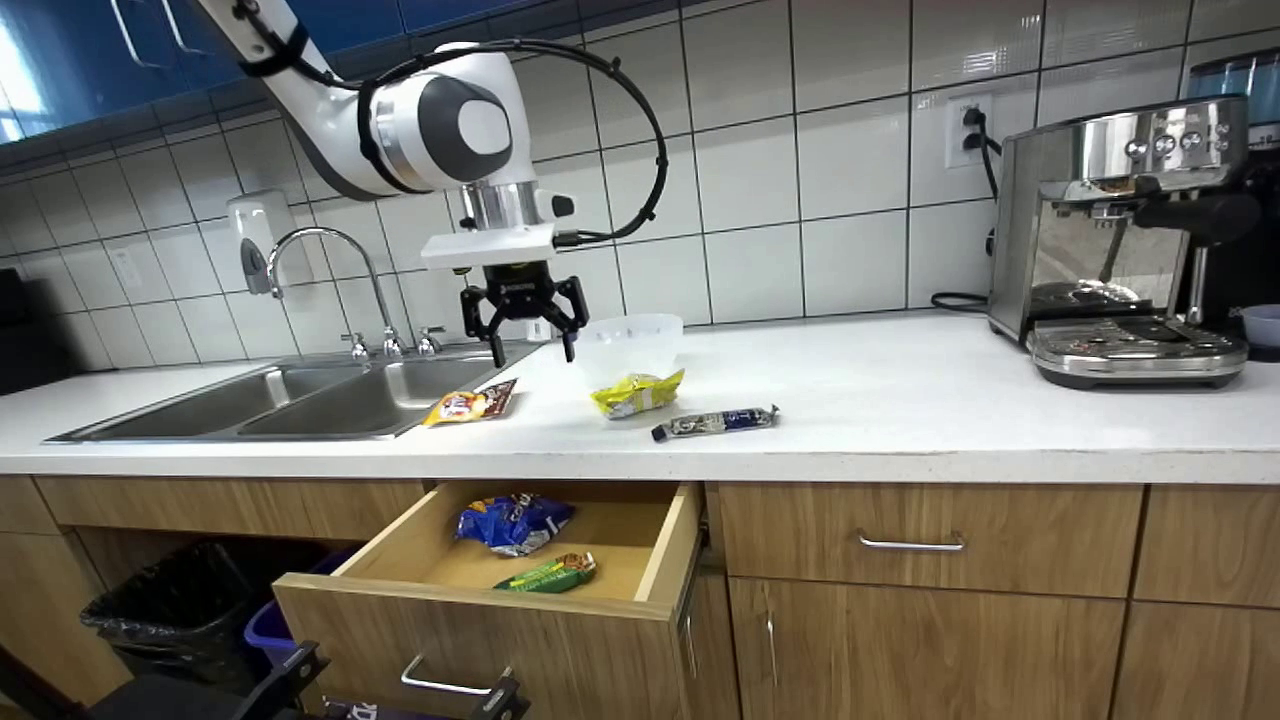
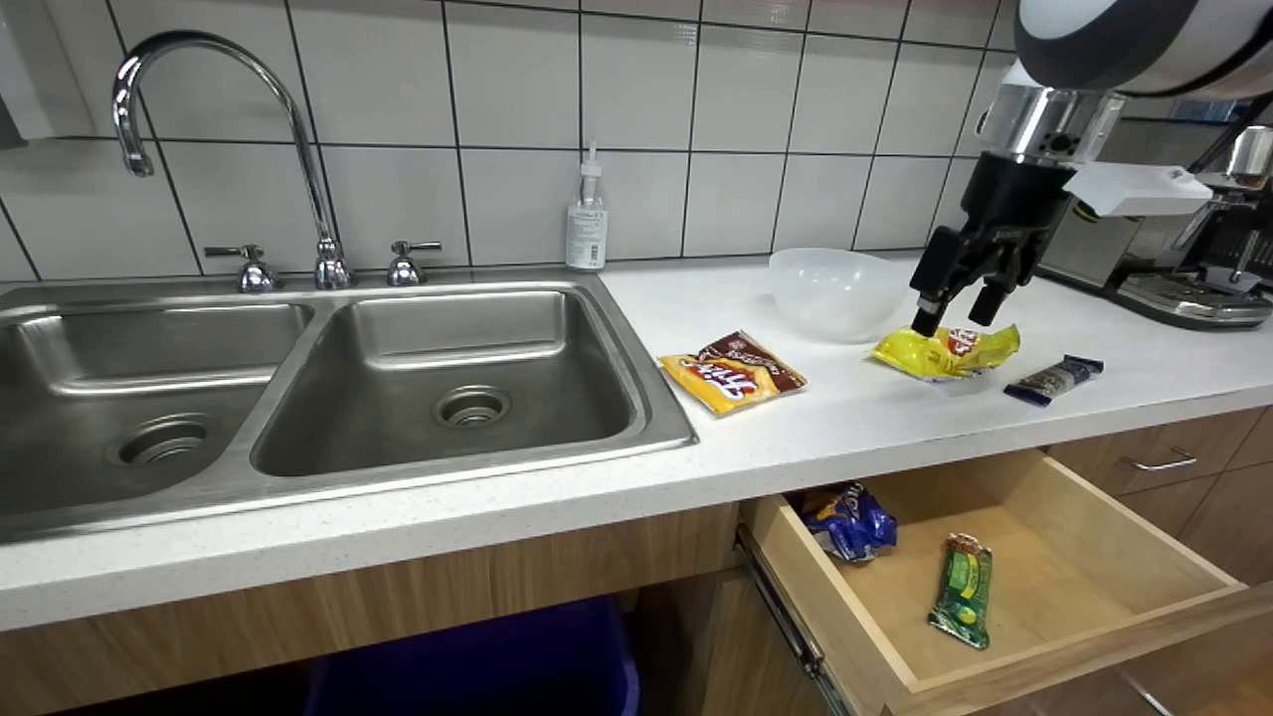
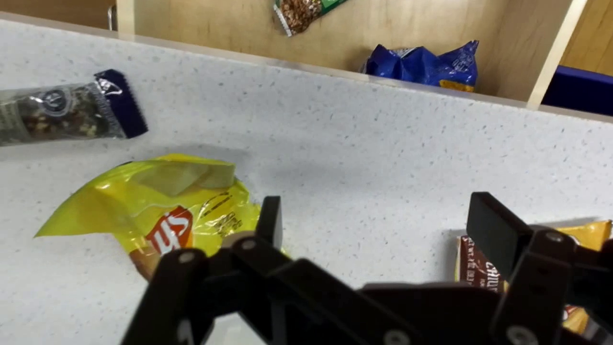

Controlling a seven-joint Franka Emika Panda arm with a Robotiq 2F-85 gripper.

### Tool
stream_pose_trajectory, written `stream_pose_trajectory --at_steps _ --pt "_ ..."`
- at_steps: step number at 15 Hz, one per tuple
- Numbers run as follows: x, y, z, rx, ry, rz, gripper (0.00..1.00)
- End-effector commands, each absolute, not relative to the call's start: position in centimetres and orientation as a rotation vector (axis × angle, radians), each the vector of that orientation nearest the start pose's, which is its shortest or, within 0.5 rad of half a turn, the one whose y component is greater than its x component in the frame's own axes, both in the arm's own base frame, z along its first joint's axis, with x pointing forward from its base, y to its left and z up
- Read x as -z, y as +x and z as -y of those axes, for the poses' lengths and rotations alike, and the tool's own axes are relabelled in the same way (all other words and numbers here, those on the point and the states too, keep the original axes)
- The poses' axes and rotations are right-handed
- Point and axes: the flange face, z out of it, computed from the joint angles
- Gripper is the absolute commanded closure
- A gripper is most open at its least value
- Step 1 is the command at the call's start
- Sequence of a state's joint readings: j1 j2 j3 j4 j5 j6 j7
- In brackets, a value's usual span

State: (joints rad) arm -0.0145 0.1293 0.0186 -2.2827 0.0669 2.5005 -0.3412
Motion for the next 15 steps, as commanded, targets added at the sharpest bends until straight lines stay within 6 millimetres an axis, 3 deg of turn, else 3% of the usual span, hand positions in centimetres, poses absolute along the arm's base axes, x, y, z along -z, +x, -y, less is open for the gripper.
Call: stream_pose_trajectory --at_steps 1,9,15 --pt "-31.6 55.5 2.0 0.218 -3.113 0.440 0.00" --pt "-30.4 59.2 5.7 0.308 -3.168 0.451 0.00" --pt "-29.0 61.6 7.0 0.345 -3.183 0.445 0.00"
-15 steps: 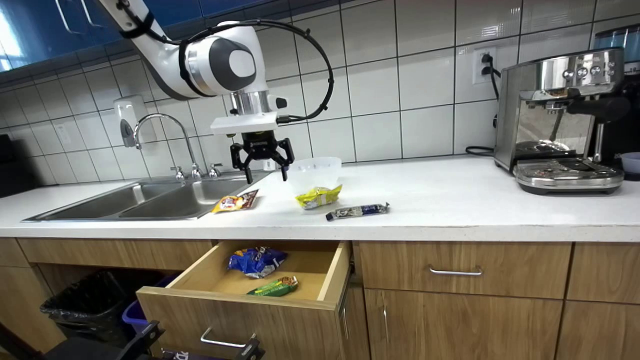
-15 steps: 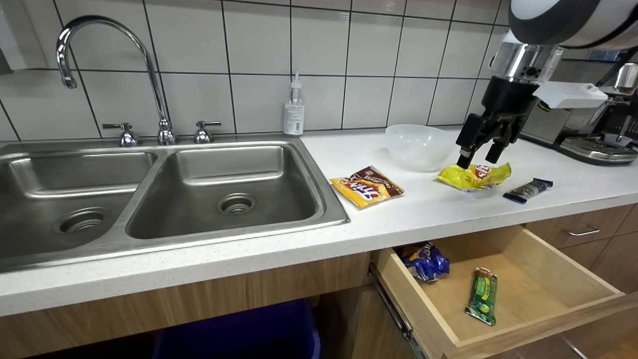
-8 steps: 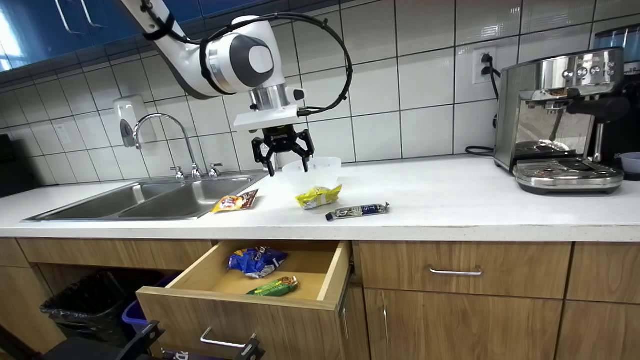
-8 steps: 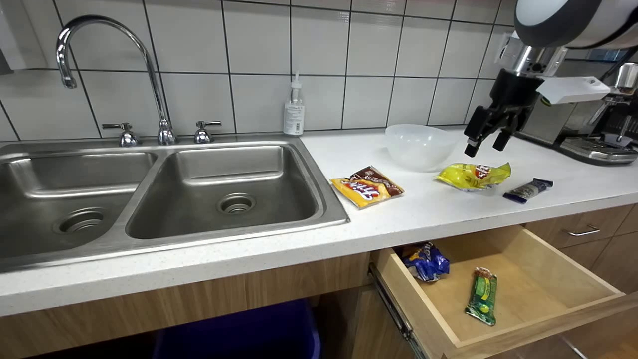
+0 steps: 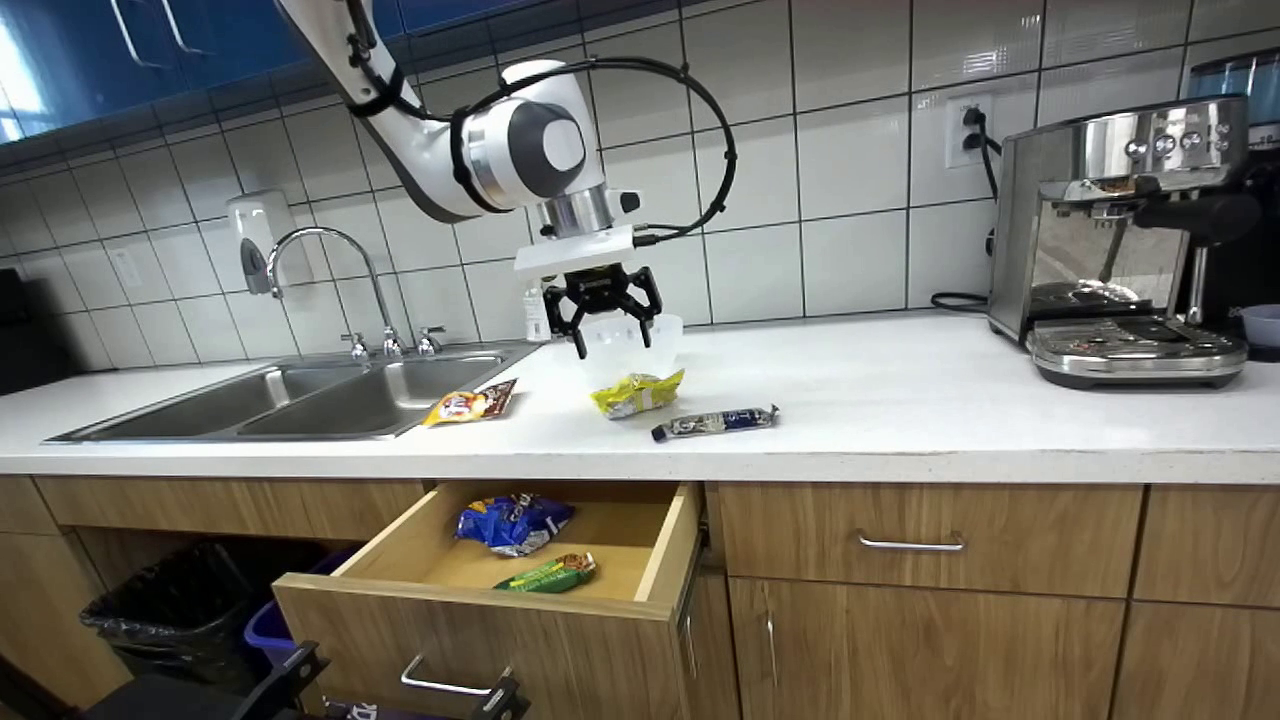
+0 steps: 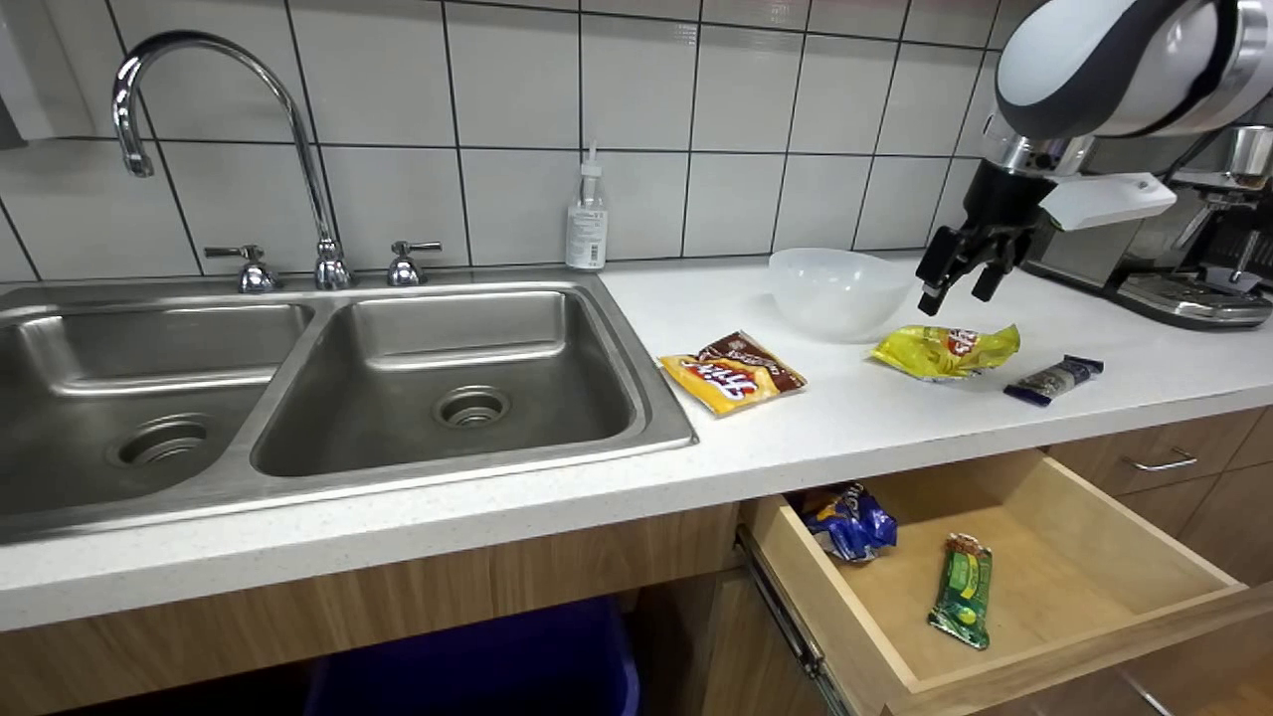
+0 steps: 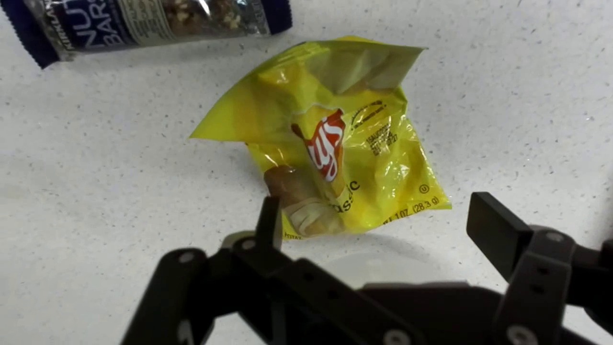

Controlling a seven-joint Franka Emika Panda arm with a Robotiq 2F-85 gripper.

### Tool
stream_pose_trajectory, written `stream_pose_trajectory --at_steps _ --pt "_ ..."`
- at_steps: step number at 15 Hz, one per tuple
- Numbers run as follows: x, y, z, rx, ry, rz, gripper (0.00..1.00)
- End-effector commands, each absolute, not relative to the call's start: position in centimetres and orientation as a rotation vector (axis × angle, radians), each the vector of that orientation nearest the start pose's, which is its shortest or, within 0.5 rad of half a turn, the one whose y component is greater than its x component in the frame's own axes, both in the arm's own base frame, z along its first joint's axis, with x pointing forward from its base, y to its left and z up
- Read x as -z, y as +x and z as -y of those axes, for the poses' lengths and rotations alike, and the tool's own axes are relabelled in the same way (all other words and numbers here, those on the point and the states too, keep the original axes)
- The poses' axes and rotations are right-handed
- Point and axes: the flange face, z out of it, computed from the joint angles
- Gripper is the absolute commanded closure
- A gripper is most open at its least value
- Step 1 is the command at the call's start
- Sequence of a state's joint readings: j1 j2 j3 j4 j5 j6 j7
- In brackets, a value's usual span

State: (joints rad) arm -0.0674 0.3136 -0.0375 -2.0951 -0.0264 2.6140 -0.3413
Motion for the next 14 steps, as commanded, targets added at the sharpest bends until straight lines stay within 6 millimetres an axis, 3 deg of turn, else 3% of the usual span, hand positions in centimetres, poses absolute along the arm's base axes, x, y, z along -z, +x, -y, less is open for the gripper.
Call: stream_pose_trajectory --at_steps 1,14 --pt "-28.9 61.9 7.2 0.351 -3.184 0.445 0.00" --pt "-25.5 64.9 8.2 0.340 -3.176 0.446 0.00"
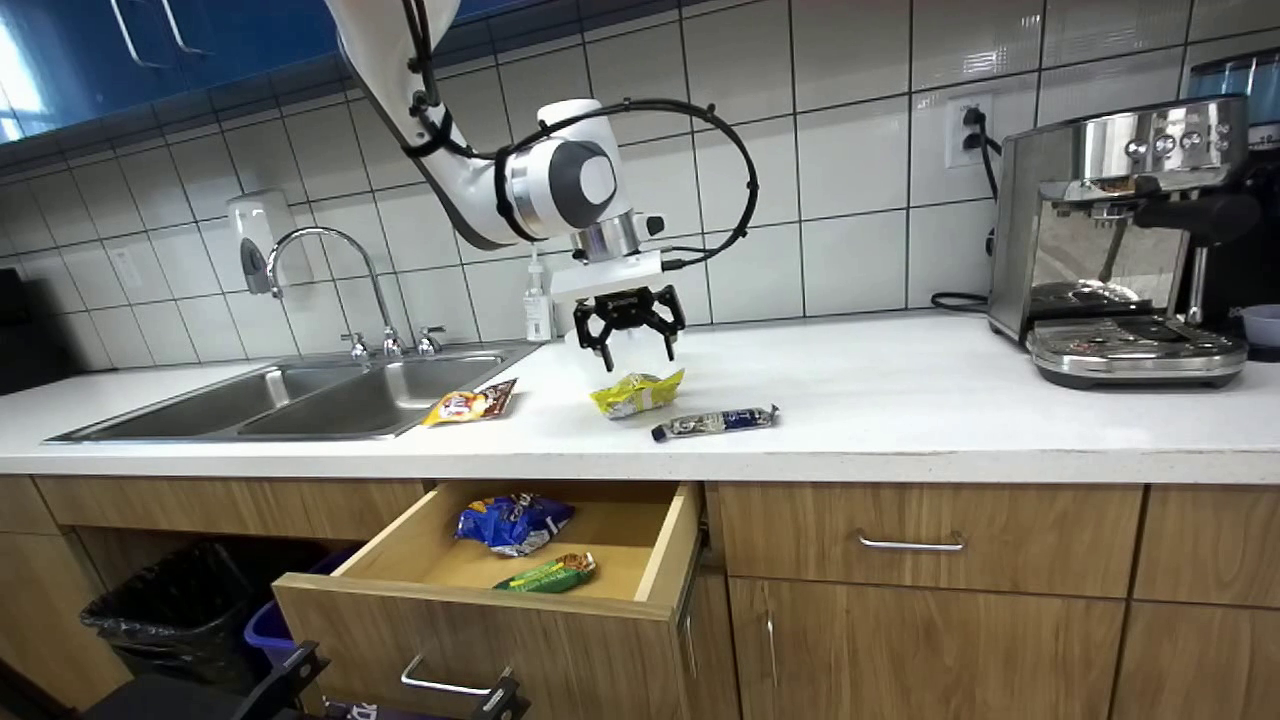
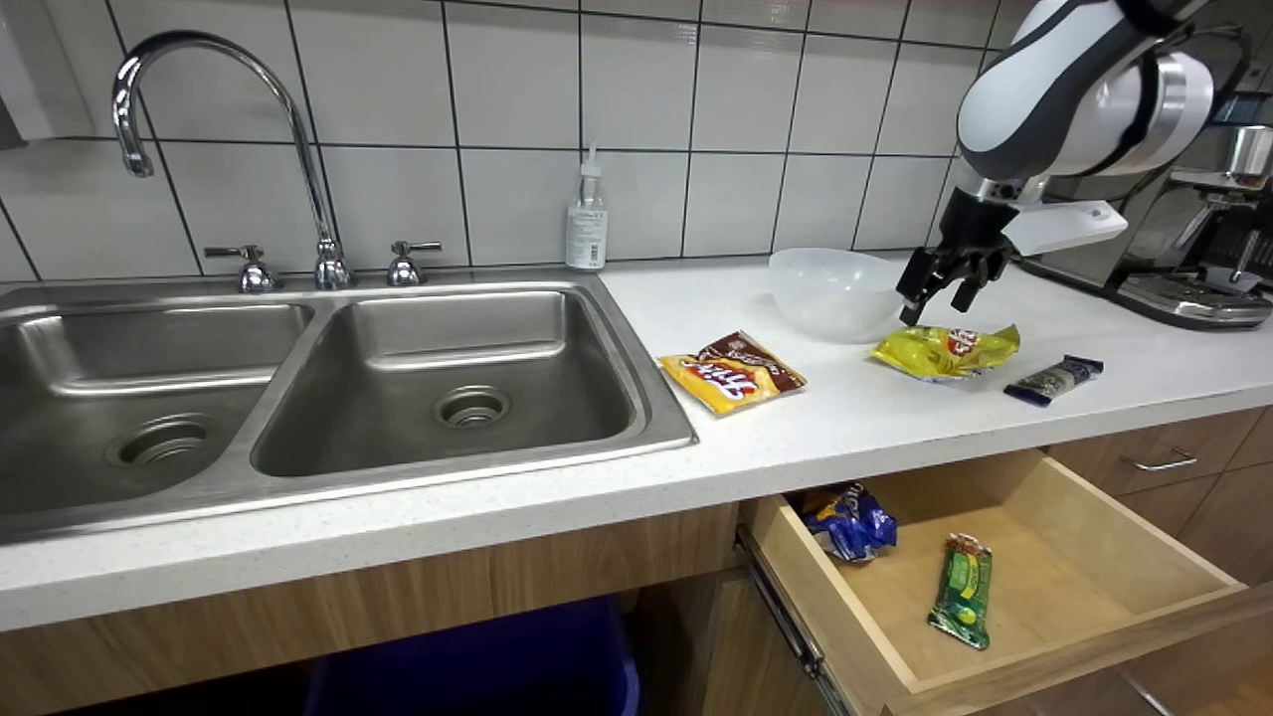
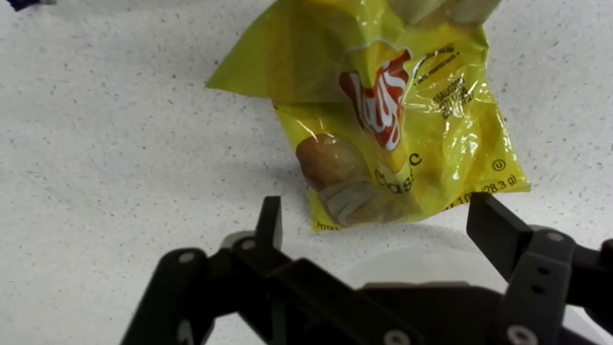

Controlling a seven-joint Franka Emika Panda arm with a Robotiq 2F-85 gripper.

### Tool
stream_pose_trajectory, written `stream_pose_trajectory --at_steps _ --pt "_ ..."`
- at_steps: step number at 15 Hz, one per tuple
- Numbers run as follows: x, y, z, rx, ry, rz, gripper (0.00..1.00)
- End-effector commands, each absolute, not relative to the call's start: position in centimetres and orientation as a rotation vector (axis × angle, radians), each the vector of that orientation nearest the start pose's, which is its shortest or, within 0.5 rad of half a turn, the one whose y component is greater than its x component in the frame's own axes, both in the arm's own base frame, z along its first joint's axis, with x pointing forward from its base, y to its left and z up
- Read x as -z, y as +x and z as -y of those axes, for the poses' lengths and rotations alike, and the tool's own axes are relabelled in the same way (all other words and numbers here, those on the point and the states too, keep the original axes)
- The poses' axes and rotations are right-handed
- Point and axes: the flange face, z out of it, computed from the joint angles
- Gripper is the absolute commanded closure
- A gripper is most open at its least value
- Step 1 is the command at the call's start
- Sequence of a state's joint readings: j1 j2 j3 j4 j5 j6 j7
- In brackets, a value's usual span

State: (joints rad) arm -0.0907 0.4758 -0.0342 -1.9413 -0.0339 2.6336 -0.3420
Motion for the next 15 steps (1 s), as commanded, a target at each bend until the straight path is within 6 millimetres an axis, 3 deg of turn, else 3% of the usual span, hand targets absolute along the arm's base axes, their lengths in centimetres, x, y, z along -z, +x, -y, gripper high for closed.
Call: stream_pose_trajectory --at_steps 1,9,15 --pt "-25.3 64.9 8.1 0.333 -3.175 0.448 0.00" --pt "-21.8 64.7 7.8 0.252 -3.158 0.459 0.00" --pt "-22.2 63.8 7.3 0.236 -3.143 0.498 0.00"
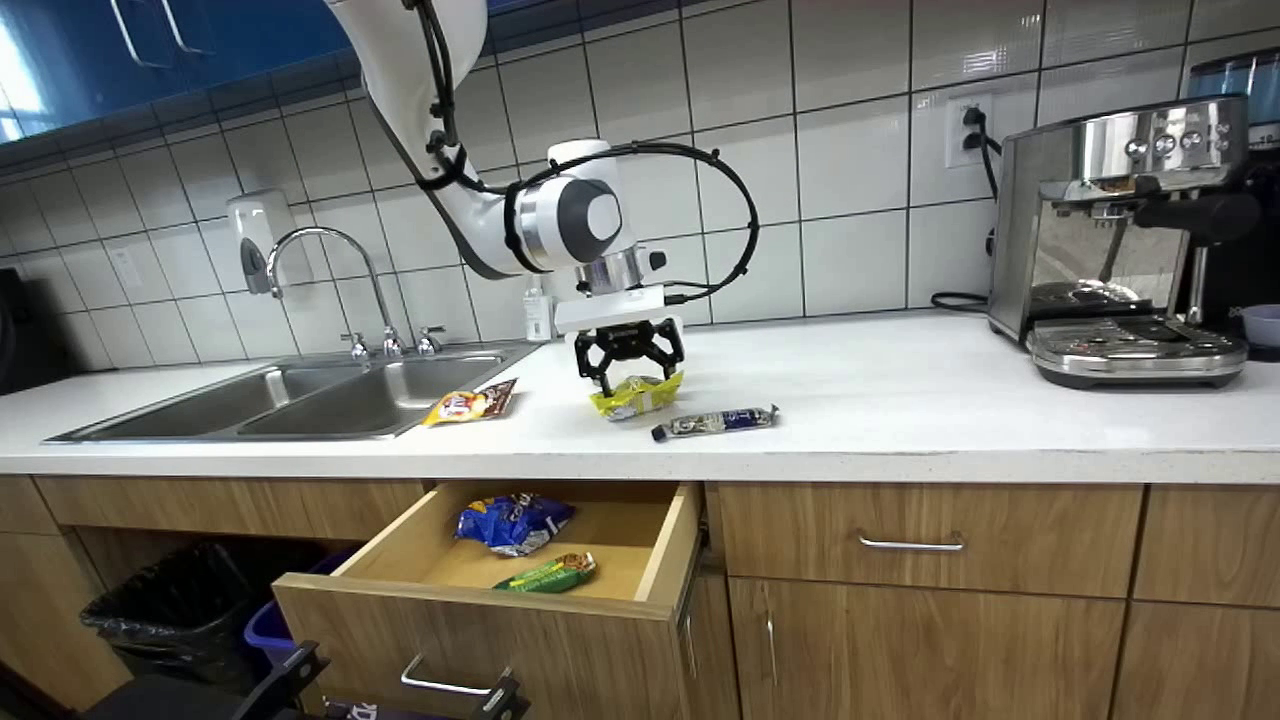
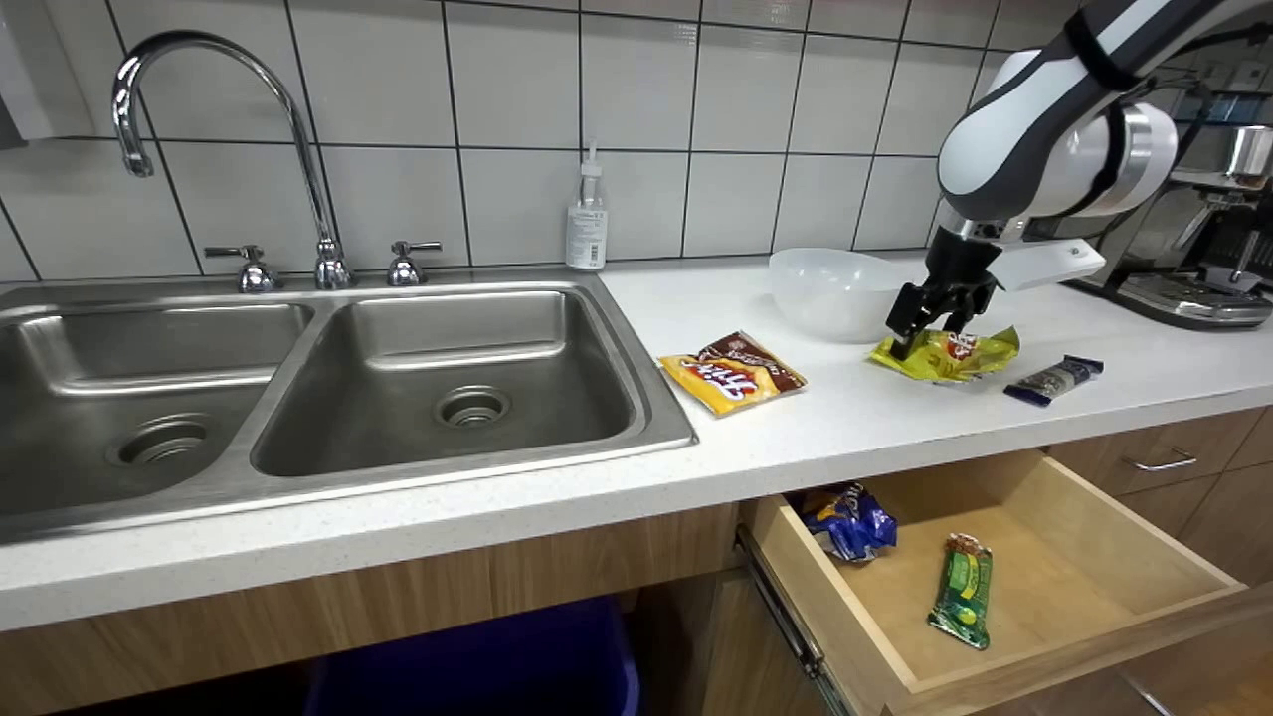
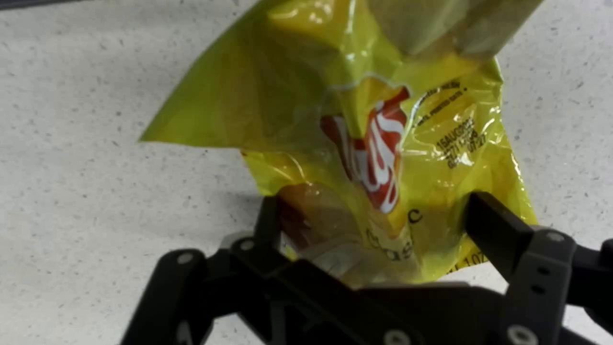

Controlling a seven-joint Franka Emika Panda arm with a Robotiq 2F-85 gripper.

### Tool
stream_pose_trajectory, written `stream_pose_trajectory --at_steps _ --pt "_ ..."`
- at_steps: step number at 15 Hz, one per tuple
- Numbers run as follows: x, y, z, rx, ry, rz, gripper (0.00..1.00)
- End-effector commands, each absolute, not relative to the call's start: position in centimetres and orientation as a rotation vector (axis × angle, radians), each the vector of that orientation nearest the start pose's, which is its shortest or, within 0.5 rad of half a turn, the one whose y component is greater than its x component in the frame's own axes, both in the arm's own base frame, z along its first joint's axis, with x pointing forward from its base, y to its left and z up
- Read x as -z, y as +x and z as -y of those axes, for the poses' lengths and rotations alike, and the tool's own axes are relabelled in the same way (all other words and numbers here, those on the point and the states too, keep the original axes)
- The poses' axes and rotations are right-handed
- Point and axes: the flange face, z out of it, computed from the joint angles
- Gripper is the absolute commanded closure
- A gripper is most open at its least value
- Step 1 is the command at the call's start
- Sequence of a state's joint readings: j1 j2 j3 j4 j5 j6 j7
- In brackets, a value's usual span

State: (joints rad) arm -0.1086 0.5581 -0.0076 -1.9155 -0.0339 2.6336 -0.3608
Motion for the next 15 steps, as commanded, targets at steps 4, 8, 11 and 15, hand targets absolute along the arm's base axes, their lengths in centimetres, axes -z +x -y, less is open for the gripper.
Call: stream_pose_trajectory --at_steps 4,8,11,15 --pt "-22.6 63.0 6.4 0.221 -3.126 0.554 0.00" --pt "-22.9 61.8 5.5 0.200 -3.113 0.595 0.00" --pt "-23.2 60.4 4.9 0.177 -3.107 0.615 0.00" --pt "-23.3 58.5 4.3 0.142 -3.103 0.627 0.00"
